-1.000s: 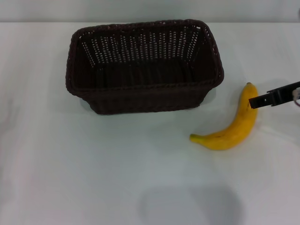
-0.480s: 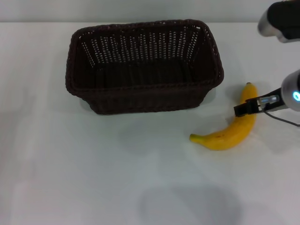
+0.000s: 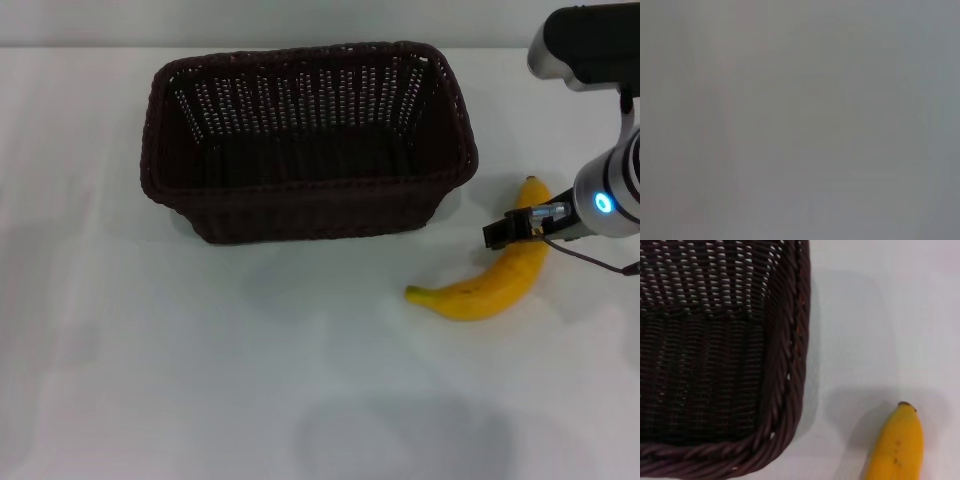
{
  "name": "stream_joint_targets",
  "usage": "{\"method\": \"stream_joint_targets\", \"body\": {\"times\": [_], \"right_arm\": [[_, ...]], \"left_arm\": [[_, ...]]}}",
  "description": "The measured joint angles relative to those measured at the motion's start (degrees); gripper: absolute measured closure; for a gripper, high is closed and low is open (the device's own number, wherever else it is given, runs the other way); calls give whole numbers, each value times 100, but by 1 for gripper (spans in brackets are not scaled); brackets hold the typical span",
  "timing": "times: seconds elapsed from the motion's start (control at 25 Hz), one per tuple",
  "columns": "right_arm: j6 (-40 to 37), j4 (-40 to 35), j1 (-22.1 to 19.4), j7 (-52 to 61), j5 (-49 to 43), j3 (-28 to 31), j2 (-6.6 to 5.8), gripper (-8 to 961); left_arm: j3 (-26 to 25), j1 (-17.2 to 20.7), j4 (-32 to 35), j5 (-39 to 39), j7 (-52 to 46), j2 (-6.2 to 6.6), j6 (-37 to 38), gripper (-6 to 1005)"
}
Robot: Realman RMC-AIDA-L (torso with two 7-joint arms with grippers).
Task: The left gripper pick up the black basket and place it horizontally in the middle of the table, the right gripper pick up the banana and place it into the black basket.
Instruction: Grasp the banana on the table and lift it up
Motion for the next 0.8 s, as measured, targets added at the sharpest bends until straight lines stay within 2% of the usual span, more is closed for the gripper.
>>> {"method": "stream_joint_targets", "body": {"times": [0.8], "right_arm": [[-623,941,130,-47,260,98,-38,132]], "left_arm": [[0,-28,28,-15,3,-16,77,136]]}}
